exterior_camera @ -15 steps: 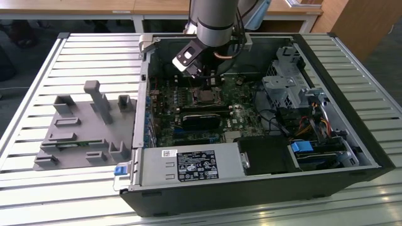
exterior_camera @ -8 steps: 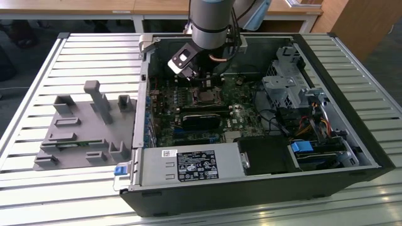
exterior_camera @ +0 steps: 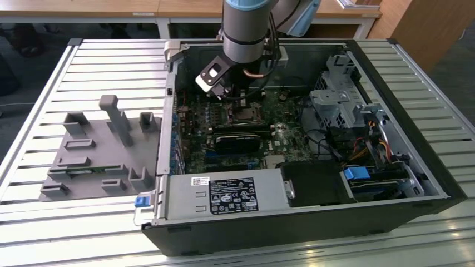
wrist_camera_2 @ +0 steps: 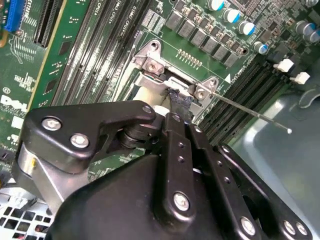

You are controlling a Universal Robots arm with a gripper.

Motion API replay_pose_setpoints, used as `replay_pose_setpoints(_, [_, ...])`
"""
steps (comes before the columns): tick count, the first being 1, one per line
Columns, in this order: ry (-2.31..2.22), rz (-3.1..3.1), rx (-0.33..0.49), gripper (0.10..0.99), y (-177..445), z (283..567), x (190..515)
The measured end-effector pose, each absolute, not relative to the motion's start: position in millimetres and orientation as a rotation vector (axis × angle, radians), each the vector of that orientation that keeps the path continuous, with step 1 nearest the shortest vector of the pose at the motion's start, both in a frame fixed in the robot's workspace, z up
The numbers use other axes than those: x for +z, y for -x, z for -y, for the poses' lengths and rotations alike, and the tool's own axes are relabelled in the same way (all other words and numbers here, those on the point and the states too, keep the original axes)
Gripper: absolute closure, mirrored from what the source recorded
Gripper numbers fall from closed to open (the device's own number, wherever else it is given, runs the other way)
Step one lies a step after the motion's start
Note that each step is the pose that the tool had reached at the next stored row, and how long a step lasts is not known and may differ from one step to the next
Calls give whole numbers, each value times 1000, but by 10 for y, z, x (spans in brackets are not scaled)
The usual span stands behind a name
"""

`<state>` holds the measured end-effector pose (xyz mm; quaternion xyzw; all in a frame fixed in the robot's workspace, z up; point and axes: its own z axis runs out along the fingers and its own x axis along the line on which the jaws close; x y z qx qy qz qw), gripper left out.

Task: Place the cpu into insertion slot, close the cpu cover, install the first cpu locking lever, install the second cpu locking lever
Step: 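Close the cpu cover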

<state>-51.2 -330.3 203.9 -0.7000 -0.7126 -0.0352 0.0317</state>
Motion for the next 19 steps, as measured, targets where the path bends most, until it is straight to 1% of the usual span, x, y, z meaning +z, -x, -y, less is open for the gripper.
replay_pose_setpoints(19, [2157, 2197, -113, 980, 518, 3303, 1992])
